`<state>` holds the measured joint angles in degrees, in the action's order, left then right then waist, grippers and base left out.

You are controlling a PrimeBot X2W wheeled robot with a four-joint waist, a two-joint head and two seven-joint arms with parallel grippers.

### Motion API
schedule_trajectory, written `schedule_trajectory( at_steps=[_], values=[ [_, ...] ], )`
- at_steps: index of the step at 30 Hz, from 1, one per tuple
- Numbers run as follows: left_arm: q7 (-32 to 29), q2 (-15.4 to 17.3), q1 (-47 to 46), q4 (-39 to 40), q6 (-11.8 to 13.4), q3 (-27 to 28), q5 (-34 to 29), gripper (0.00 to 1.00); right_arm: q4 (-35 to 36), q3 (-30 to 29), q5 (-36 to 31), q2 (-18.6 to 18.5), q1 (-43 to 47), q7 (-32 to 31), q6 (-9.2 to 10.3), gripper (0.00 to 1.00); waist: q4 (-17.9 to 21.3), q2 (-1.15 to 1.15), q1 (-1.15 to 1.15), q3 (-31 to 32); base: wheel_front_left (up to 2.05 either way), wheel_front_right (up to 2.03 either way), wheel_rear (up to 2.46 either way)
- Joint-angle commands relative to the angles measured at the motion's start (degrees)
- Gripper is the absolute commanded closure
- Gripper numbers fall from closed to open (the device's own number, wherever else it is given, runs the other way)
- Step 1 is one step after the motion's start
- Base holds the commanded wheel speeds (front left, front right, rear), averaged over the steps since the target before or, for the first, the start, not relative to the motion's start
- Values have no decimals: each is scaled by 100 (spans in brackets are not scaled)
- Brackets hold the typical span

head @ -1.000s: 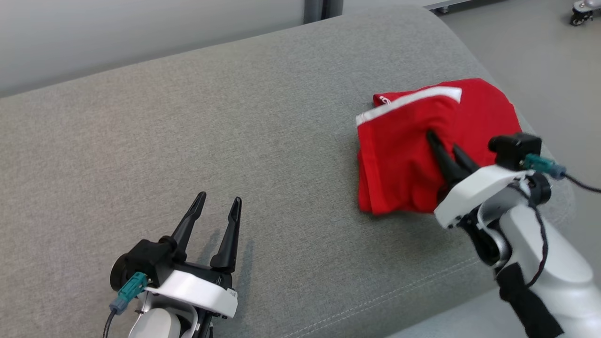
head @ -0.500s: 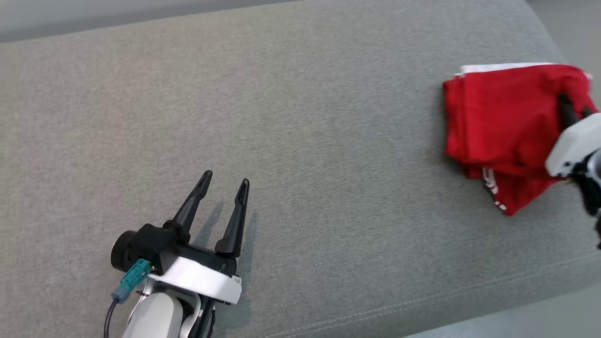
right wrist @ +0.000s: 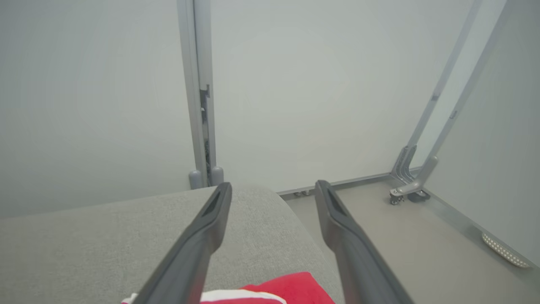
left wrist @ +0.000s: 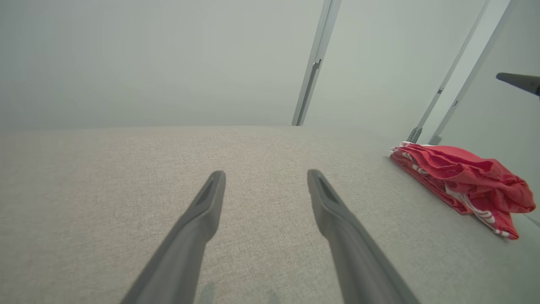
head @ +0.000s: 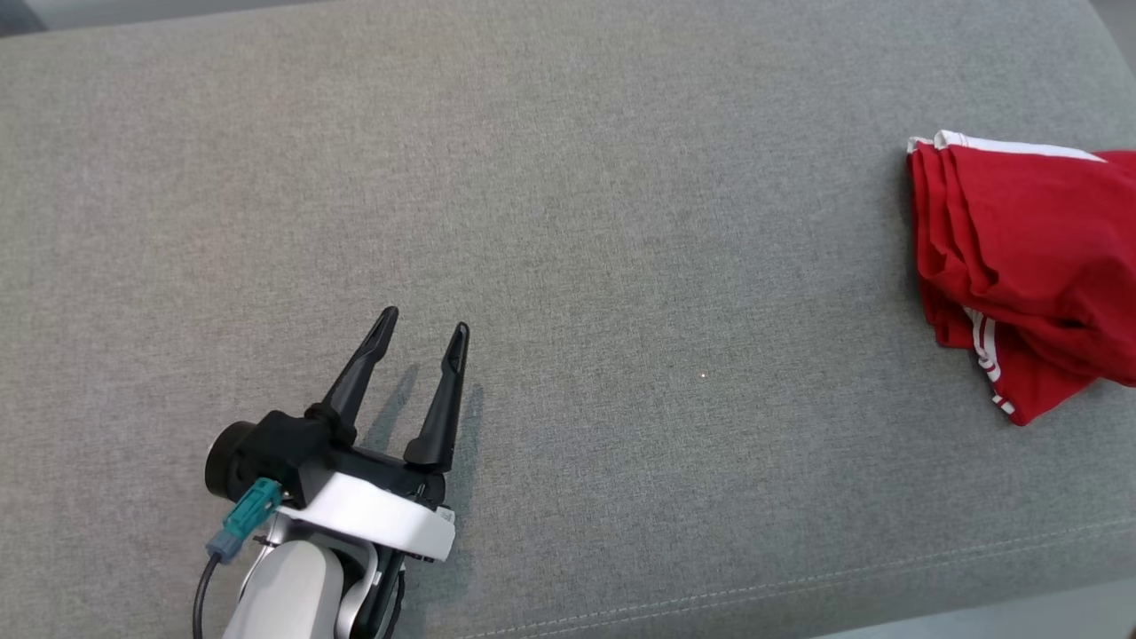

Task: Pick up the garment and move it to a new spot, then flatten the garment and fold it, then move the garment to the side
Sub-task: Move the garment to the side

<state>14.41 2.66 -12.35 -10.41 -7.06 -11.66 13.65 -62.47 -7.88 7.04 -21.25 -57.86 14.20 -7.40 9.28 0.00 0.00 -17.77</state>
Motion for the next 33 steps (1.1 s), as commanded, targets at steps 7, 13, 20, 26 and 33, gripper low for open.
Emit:
schedule_trajectory(
  at_steps=[7, 13, 20, 26, 33],
  values=[
    [59, 21, -3, 90, 61, 475, -50, 0, 2011, -103, -337, 1166, 1351, 78, -9, 0, -82, 0, 0, 506, 0, 0, 0],
    [59, 21, 252, 9, 315, 684, -88, 0, 2926, 412, -84, 1431, 2528, 79, -9, 0, -277, 0, 0, 990, 0, 0, 0],
    [59, 21, 633, -123, 556, 964, -168, 0, 3523, 630, 148, 1562, 3605, 79, -9, 0, -540, 0, 0, 1473, 0, 0, 0],
    [59, 21, 900, -211, 690, 1148, -227, 0, 3776, 794, 172, 1632, 4165, 79, -9, 0, -667, 0, 0, 1730, 0, 0, 0],
    [59, 21, 1051, -259, 724, 1406, -263, 0, 4056, 871, 135, 1707, 4604, 80, -9, 0, -734, 0, 0, 1856, 0, 0, 0]
  ],
)
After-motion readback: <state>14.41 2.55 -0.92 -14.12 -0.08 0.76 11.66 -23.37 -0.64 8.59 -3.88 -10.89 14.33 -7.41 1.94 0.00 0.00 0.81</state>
